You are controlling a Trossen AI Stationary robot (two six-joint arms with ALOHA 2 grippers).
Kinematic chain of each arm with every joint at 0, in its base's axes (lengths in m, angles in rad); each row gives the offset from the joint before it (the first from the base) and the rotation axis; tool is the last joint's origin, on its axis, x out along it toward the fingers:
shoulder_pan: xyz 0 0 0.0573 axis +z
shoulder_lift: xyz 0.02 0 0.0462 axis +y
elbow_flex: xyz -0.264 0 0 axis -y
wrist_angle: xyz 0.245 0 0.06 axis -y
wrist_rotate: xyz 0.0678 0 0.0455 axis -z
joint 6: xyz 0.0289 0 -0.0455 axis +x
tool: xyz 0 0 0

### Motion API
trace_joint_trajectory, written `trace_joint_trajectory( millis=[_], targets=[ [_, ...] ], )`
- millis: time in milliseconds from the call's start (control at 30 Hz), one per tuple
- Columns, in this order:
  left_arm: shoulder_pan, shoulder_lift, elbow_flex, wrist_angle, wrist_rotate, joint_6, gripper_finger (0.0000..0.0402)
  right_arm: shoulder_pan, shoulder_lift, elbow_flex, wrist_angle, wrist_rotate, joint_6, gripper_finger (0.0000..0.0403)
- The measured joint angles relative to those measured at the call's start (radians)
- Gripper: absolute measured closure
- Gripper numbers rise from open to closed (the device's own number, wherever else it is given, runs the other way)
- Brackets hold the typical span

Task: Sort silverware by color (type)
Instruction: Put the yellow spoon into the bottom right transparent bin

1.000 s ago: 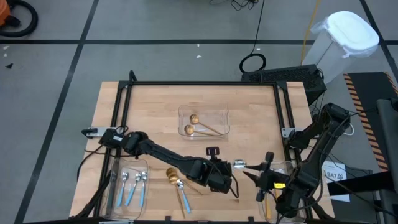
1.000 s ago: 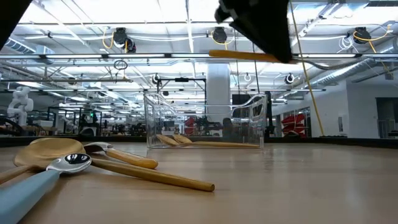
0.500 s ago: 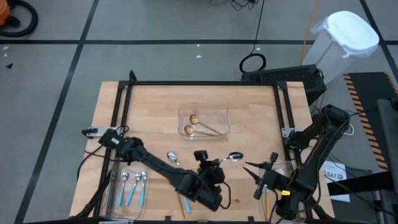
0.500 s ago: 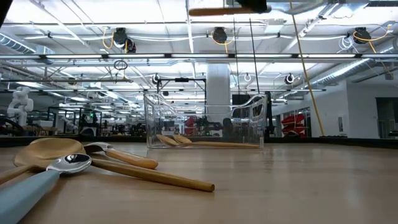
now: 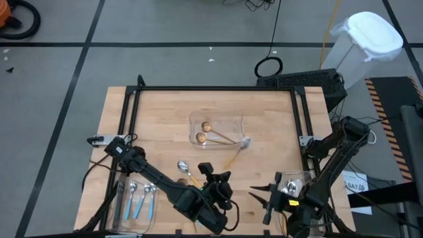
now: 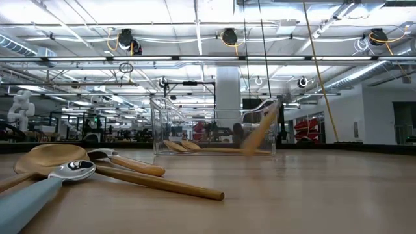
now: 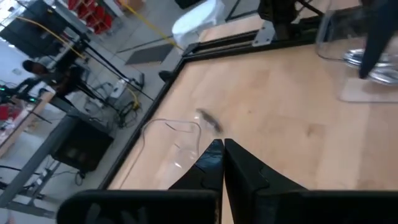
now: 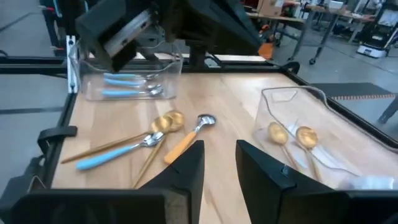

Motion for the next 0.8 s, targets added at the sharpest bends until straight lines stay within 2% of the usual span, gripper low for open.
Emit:
trace_joint_trajectory(
  millis=[133, 267, 400, 533, 633, 733, 800],
  targets=[
    [-0.006, 0.015, 0.0, -0.06, 0.077, -0.06, 0.0385, 0.001, 0.005, 0.0, 0.004, -0.041, 0.026, 0.0314],
    [-0.014, 0.047, -0.003, -0.162, 0.102, -0.18, 0.0384, 0.011, 0.0, 0.005, 0.008, -0.095, 0.035, 0.0314],
    [-0.034, 0.068, -0.002, -0.193, 0.133, -0.275, 0.0383, 0.028, -0.001, 0.008, -0.002, -0.104, 0.056, 0.0314],
    [-0.062, 0.089, -0.003, -0.188, 0.156, -0.29, 0.0383, 0.028, -0.003, 0.008, -0.093, -0.105, 0.199, 0.0314],
    [-0.084, 0.09, -0.003, -0.198, 0.157, -0.274, 0.0383, -0.021, -0.014, 0.008, -0.2, -0.137, 0.322, 0.0314],
    [-0.105, 0.09, -0.003, -0.201, 0.19, -0.221, 0.0383, -0.119, -0.022, 0.008, -0.345, -0.267, 0.358, 0.0314],
    [-0.118, 0.09, -0.003, -0.203, 0.201, -0.183, 0.0383, -0.194, -0.022, 0.008, -0.443, -0.345, 0.323, 0.0314]
  ],
)
